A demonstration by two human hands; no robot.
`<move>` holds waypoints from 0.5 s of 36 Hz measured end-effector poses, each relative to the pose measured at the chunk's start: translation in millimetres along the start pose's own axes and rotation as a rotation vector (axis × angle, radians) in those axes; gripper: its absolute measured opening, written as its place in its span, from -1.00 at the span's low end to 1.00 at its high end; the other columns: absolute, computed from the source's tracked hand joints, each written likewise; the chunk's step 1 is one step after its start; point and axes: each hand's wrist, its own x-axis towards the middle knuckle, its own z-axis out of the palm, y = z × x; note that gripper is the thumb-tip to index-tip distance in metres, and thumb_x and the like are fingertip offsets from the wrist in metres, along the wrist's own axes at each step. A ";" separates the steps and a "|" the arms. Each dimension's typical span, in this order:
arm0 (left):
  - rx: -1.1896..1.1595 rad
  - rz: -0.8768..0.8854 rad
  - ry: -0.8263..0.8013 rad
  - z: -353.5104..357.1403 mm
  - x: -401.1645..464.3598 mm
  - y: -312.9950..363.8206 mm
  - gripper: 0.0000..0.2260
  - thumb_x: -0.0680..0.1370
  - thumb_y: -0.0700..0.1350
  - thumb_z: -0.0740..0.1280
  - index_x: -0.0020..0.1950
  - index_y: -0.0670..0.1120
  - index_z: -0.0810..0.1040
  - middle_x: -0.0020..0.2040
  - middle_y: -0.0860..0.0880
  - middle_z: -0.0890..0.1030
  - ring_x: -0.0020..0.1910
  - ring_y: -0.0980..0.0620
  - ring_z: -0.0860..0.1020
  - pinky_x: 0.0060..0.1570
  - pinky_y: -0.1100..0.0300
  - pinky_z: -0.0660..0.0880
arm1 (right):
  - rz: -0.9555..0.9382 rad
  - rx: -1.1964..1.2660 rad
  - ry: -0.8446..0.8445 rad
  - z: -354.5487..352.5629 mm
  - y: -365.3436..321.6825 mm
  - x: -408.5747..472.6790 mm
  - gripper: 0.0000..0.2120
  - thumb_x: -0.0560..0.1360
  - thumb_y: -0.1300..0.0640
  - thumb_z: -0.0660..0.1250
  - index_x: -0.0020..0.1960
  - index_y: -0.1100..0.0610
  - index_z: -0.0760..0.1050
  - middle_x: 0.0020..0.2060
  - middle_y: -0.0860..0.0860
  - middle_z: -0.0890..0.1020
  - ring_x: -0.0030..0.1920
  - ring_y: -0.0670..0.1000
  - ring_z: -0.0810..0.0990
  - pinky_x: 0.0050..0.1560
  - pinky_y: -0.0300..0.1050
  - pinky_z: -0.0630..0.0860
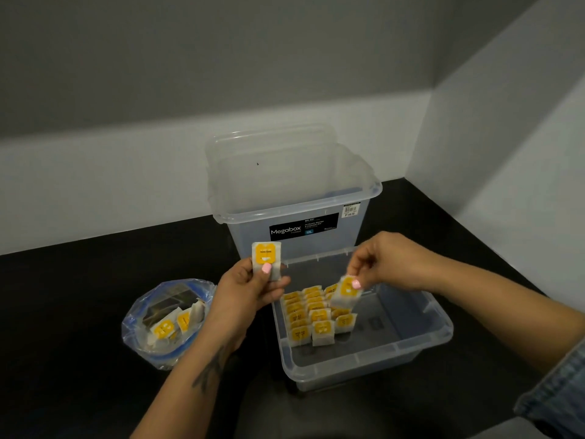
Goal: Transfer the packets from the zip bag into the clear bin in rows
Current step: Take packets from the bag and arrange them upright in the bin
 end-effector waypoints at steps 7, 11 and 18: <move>-0.007 0.003 0.016 1.0 -1.1 -1.0 -0.83 0.60 -0.15 0.18 0.11 -0.11 0.52 -0.02 -0.05 0.68 -0.06 0.07 0.66 -0.19 0.32 0.58 | 0.042 -0.362 -0.094 36.5 15.1 3.2 -0.93 0.47 0.11 0.40 -0.05 -0.01 0.59 -0.12 -0.13 0.63 -0.08 -0.21 0.56 0.13 -0.21 0.50; -0.004 -0.001 0.023 1.1 -0.9 -2.2 -0.83 0.60 -0.15 0.19 0.11 -0.12 0.52 -0.02 -0.05 0.68 -0.07 0.07 0.67 -0.19 0.31 0.59 | 0.004 -0.461 -0.068 53.0 22.0 9.2 -0.90 0.48 0.12 0.37 -0.17 -0.05 0.52 -0.19 -0.12 0.57 -0.12 -0.17 0.55 0.00 -0.26 0.49; 0.007 -0.007 0.027 0.5 -1.7 -3.3 -0.82 0.60 -0.15 0.19 0.13 -0.14 0.52 0.01 -0.08 0.67 -0.06 0.07 0.67 -0.18 0.31 0.59 | -0.054 -0.560 0.040 67.7 26.5 20.3 -0.89 0.49 0.13 0.32 -0.19 -0.05 0.51 -0.19 -0.09 0.60 -0.12 -0.09 0.57 -0.01 -0.18 0.52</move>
